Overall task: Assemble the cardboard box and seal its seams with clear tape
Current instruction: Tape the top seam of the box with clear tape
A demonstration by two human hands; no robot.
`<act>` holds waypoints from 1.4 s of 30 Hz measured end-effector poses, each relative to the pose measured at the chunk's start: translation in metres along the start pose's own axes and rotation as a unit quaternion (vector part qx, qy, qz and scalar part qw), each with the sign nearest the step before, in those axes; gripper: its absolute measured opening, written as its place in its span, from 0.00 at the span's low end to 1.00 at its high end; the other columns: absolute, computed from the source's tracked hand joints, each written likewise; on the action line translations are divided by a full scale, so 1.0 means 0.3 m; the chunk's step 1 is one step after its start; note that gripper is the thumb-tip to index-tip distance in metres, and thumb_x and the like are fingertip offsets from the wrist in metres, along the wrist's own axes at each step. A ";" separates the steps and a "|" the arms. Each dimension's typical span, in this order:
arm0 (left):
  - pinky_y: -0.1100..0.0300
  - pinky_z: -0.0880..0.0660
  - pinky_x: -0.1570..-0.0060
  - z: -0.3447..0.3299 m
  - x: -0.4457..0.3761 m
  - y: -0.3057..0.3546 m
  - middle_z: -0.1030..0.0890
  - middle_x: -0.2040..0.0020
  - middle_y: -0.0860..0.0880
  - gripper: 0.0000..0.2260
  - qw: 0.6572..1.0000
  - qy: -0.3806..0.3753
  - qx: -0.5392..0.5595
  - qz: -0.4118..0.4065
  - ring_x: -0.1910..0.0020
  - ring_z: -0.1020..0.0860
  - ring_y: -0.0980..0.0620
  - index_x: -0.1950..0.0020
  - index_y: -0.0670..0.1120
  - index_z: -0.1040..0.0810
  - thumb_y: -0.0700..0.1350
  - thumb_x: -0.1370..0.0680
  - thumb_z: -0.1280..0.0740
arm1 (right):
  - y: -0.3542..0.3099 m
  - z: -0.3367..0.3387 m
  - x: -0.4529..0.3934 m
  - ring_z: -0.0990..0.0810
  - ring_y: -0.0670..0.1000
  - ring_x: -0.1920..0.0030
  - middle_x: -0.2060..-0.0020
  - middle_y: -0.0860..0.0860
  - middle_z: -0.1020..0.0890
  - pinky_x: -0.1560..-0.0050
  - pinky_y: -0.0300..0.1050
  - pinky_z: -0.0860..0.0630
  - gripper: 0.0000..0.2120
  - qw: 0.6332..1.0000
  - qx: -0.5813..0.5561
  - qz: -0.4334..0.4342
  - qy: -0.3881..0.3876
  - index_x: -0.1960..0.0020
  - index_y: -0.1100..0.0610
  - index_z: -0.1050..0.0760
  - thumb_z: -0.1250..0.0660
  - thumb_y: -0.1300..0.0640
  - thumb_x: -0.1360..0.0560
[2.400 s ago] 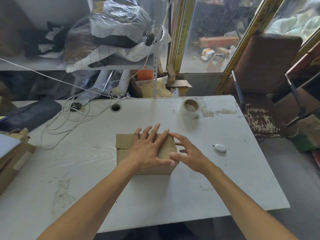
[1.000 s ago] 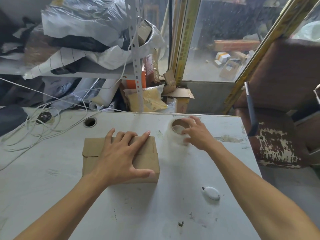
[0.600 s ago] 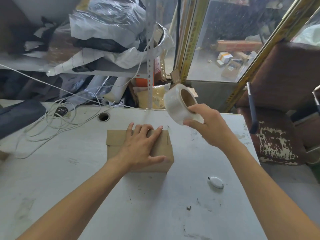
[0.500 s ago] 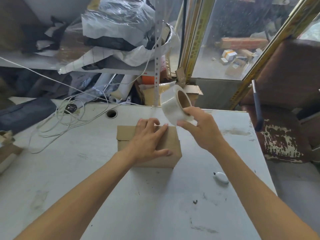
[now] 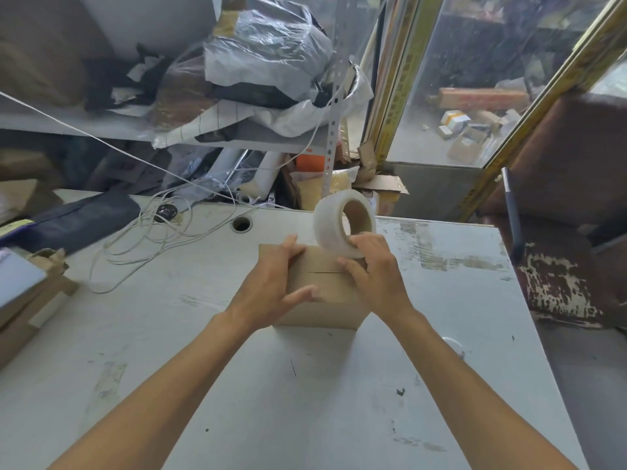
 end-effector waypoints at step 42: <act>0.57 0.31 0.46 0.019 -0.073 0.039 0.23 0.34 0.51 0.07 0.997 0.049 -0.011 0.057 0.38 0.25 0.49 0.50 0.48 0.20 0.51 0.22 0.31 | -0.085 -0.094 -0.015 0.21 0.52 0.41 0.49 0.42 0.19 0.41 0.59 0.21 0.17 0.914 -0.366 -0.175 0.017 0.39 0.41 0.29 0.29 0.53 0.25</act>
Point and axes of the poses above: each hand's wrist, its own x-axis away from the middle knuckle, its own z-axis out of the back of the hand, y = z × x, the point moved 6 cm from there along -x, towards the middle knuckle
